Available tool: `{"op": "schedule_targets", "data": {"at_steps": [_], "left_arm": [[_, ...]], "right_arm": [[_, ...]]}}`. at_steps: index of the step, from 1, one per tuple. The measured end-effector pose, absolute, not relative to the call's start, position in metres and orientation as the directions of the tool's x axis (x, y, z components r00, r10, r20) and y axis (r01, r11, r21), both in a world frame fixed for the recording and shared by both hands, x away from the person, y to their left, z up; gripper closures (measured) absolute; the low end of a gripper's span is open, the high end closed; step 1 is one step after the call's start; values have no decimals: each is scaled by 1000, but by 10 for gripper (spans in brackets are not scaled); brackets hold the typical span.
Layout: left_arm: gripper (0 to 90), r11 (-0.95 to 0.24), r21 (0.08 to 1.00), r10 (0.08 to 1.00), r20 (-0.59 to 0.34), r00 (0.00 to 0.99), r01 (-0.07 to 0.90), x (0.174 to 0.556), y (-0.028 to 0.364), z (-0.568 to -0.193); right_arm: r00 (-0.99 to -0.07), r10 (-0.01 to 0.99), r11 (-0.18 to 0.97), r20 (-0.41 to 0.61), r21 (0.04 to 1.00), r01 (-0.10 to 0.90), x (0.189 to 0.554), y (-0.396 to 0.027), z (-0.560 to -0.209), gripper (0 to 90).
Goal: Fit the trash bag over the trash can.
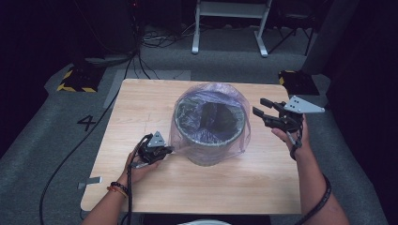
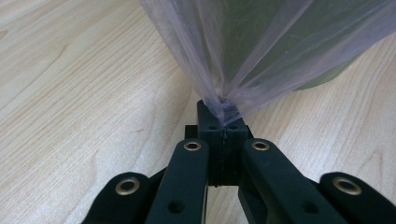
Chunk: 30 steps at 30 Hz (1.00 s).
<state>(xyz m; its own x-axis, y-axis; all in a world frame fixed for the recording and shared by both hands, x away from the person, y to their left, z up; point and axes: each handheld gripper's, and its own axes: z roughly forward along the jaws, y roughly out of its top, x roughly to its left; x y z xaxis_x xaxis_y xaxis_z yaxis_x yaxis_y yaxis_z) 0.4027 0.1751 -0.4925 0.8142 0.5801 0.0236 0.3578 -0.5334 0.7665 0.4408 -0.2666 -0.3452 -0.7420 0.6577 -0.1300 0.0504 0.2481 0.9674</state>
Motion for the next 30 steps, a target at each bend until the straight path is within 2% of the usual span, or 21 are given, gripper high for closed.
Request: {"op": "schedule_targets", "data": {"at_steps": [4, 6, 10, 12, 15, 19, 21, 30], "left_arm": [[899, -533, 771, 581, 36, 813, 347, 402, 175, -491], [899, -526, 776, 584, 32, 811, 348, 402, 177, -491], [899, -519, 782, 591, 37, 806, 344, 402, 179, -489], [899, -515, 785, 594, 36, 804, 346, 402, 180, -489], [899, -516, 785, 596, 43, 802, 342, 403, 181, -488], [899, -526, 781, 598, 58, 799, 337, 403, 181, -489], [899, -528, 781, 598, 62, 799, 335, 403, 181, -488], [899, -498, 797, 607, 40, 793, 342, 408, 188, -484]], "right_arm": [[-763, 628, 266, -150, 964, 29, 451, -248, -332, 566], [-767, 620, 290, -165, 957, 28, 458, -237, -327, 519], [-772, 614, 303, -164, 952, 39, 469, -223, -325, 509], [-769, 614, 325, -176, 945, 43, 474, -218, -325, 582], [-771, 610, 355, -184, 933, 58, 481, -212, -326, 762], [-770, 608, 394, -194, 916, 80, 492, -206, -330, 865], [-762, 619, 397, -188, 913, 98, 498, -205, -333, 899], [-725, 673, 364, -143, 918, 156, 515, -204, -339, 900]]}}
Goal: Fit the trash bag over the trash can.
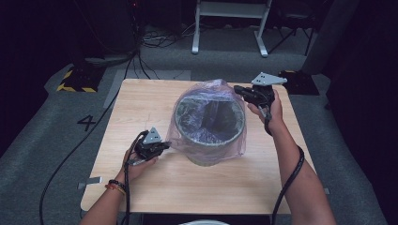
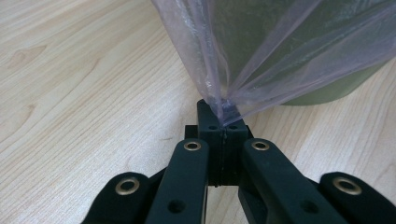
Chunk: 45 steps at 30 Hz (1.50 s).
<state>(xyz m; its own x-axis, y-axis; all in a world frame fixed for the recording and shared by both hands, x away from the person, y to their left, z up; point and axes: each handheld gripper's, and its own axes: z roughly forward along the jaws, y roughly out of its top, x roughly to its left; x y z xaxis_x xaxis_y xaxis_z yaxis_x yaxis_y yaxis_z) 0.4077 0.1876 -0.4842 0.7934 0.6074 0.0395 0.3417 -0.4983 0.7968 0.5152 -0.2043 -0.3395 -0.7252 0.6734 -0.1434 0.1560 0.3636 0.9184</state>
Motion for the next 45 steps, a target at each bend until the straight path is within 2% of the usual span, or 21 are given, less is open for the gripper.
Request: {"op": "schedule_targets", "data": {"at_steps": [9, 10, 12, 14, 21, 26, 30, 37, 45], "left_arm": [[899, -485, 808, 624, 53, 780, 334, 408, 194, -479], [898, -482, 811, 625, 51, 779, 333, 408, 195, -478], [898, -481, 811, 623, 50, 780, 333, 408, 195, -478], [899, -479, 812, 623, 47, 781, 333, 408, 195, -478], [898, -486, 812, 619, 58, 784, 324, 406, 192, -476], [898, -487, 814, 615, 60, 787, 318, 404, 191, -474], [898, -488, 813, 619, 66, 782, 318, 404, 191, -473], [898, -442, 839, 636, 43, 771, 318, 405, 199, -466], [898, -444, 836, 638, 43, 769, 322, 405, 201, -465]], "right_arm": [[-706, 691, 382, -156, 908, 173, 517, -208, -341, 900], [-701, 695, 386, -158, 905, 178, 517, -208, -341, 879], [-691, 708, 379, -147, 904, 196, 516, -209, -341, 744], [-708, 690, 378, -150, 909, 176, 512, -210, -338, 667], [-763, 622, 367, -174, 926, 88, 491, -207, -315, 545], [-826, 532, 378, -188, 925, 33, 479, -201, -309, 554], [-859, 466, 429, -213, 903, 9, 478, -188, -312, 605], [-882, 428, 492, -195, 869, 46, 492, -174, -319, 619], [-836, 494, 537, -239, 840, 77, 502, -166, -322, 852]]}}
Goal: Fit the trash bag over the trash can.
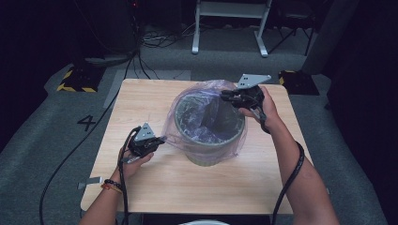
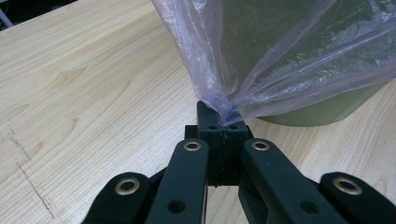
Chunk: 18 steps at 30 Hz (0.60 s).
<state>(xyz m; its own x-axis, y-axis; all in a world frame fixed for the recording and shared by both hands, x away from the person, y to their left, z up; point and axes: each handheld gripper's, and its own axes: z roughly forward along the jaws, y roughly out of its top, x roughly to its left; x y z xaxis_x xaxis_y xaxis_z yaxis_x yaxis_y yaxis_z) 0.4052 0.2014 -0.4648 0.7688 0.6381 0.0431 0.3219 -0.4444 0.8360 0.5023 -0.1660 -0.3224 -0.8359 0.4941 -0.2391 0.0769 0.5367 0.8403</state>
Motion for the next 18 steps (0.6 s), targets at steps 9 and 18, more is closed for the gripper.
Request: {"op": "schedule_targets", "data": {"at_steps": [9, 18], "left_arm": [[899, -484, 811, 618, 52, 785, 328, 406, 199, -467], [897, -452, 832, 657, 67, 751, 321, 410, 203, -460]], "right_arm": [[-795, 576, 450, -188, 886, 116, 515, -174, -315, 900], [-765, 621, 443, -169, 881, 165, 541, -171, -324, 900]]}}
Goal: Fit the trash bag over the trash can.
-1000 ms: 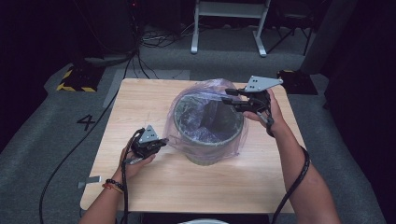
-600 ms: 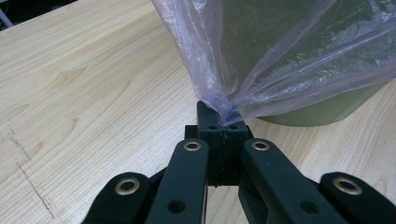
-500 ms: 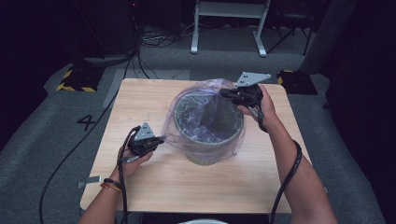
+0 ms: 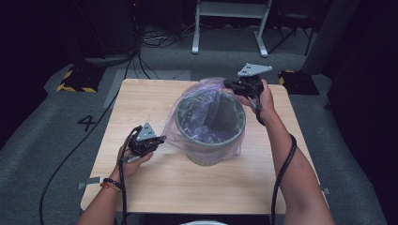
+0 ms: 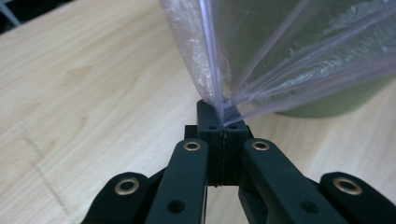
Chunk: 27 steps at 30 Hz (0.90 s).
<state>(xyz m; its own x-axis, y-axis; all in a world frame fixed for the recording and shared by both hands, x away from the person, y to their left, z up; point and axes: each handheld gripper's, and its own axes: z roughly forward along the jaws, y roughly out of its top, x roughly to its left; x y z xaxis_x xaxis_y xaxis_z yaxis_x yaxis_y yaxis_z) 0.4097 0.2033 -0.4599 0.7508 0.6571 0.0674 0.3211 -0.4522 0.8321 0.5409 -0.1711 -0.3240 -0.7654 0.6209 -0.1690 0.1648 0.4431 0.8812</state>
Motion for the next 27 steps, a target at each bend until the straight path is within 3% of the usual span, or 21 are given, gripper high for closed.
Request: {"op": "schedule_targets", "data": {"at_steps": [4, 14, 27], "left_arm": [[895, -411, 850, 670, 36, 742, 330, 415, 204, -459], [898, -455, 817, 660, 43, 750, 353, 432, 188, -469], [899, -515, 756, 649, 35, 760, 405, 441, 181, -485]], "right_arm": [[-755, 643, 427, -128, 878, 215, 553, -178, -334, 900], [-707, 706, 383, -42, 862, 331, 568, -204, -369, 900], [-690, 723, 367, 40, 823, 433, 557, -224, -427, 900]]}}
